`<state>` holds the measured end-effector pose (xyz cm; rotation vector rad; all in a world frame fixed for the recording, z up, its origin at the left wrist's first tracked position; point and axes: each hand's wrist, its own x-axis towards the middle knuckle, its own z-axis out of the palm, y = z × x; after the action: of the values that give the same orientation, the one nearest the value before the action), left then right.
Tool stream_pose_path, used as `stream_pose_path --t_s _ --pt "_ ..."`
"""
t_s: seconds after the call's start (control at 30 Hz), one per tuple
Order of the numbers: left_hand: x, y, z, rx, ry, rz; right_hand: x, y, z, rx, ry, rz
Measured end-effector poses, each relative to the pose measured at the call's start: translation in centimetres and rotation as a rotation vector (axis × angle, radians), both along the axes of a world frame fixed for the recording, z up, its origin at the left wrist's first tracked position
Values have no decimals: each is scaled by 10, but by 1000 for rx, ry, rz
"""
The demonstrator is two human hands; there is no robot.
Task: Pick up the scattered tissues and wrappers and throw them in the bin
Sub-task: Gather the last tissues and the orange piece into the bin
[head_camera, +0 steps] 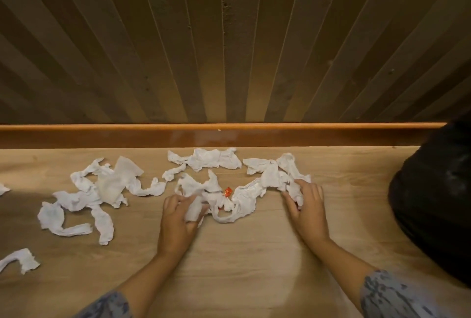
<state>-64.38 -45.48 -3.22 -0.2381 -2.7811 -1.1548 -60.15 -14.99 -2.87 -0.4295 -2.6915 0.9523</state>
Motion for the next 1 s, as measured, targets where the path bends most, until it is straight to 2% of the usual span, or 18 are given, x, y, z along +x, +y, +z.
stream_pose_path --t_s 0.13,0.3,0.4,0.5,0.63,0.73,0.83,0.93,1.0 --pt "1 -2 2 106 32 60 13 -21 -2 -151 -82 -72" --pt "-6 0 12 147 21 208 31 -42 -3 3 128 -198" --pt "-10 -6 18 165 -55 146 39 -49 2 -127 109 -281" --pt "-6 -7 31 279 -155 147 40 -49 18 -264 112 -319" --pt "-9 -6 40 309 -103 224 8 -52 46 -368 138 -272" --pt "-13 -6 49 278 -99 284 -26 -62 52 -267 96 -122" --pt "-8 -3 52 139 -43 141 -46 -74 41 -45 -60 42" --pt "0 -8 36 -20 -99 15 -34 -84 24 141 -272 253" --pt "9 -17 24 -33 -100 -53 -13 -93 14 226 -300 347"
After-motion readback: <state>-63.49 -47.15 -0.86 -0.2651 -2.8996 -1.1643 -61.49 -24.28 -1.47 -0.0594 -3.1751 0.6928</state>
